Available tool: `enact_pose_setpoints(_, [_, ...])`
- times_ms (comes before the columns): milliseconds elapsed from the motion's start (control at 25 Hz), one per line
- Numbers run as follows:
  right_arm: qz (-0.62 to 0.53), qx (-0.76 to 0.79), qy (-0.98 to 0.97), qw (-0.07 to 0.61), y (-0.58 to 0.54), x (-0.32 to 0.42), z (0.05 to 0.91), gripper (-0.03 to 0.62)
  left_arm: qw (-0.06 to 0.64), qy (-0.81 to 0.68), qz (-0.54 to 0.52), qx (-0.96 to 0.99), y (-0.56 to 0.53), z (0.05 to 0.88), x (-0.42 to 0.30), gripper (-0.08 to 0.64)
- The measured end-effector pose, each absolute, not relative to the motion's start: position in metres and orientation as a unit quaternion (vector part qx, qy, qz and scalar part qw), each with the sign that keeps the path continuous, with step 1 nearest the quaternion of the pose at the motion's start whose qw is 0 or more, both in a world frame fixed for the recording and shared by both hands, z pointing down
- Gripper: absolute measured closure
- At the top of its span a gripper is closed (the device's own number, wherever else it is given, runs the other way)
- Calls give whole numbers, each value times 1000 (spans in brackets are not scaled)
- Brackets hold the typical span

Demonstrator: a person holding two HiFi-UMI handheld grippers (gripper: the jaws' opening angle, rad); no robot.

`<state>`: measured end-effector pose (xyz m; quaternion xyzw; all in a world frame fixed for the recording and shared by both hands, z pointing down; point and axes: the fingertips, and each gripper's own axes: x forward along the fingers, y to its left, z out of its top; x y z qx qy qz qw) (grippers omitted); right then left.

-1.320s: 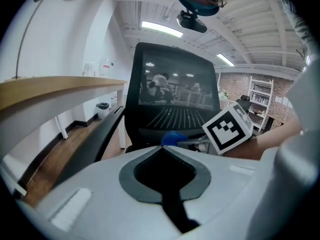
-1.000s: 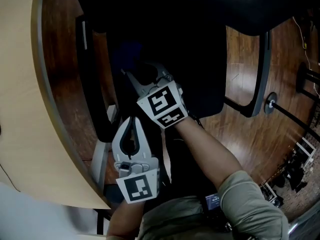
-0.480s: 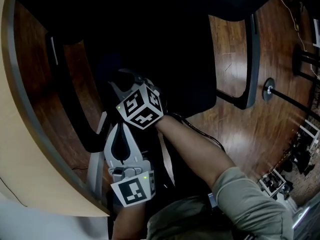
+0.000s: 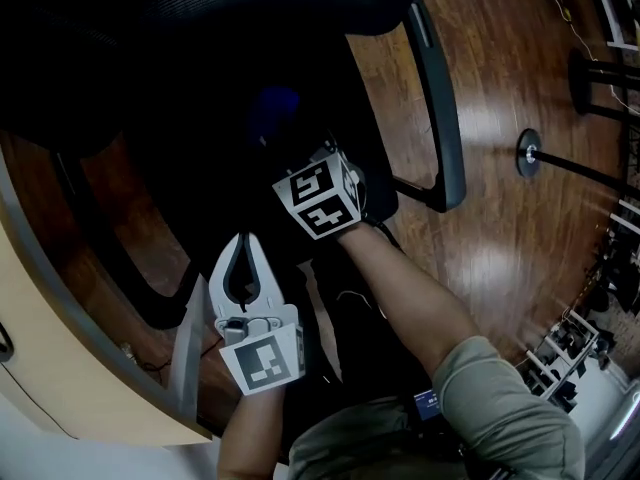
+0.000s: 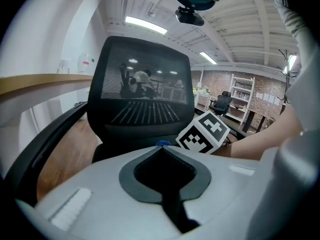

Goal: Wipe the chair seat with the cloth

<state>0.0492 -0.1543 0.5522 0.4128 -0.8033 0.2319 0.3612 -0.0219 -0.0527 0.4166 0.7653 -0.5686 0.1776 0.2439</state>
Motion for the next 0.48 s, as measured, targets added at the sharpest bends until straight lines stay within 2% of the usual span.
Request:
enact_pose_setpoints(240, [250,495,-754,351,-166,139,551,511,246,-530,198,787,-59,430,23,555])
enact_pose_setpoints(480, [277,555,-710,333,-152,190,544,511,235,-513,211,798,-63,434,48,555])
